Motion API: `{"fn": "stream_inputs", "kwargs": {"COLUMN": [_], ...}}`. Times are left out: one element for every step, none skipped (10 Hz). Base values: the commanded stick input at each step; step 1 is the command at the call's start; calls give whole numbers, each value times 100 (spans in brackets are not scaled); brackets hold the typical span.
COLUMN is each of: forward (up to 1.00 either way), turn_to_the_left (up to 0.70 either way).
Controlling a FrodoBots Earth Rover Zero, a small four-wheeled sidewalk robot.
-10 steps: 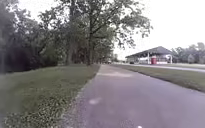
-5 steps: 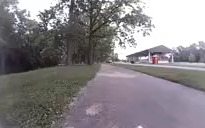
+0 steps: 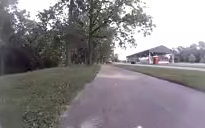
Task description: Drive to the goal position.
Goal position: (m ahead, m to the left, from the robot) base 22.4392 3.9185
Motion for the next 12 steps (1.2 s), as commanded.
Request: {"fn": "stream_inputs", "kwargs": {"forward": [70, 70, 70, 70, 70, 70, 70, 70, 70, 70, 70, 70], "turn_to_the_left": [0, 0, 0, 0, 0, 0, 0, 0, 0, 0, -7, -13]}}
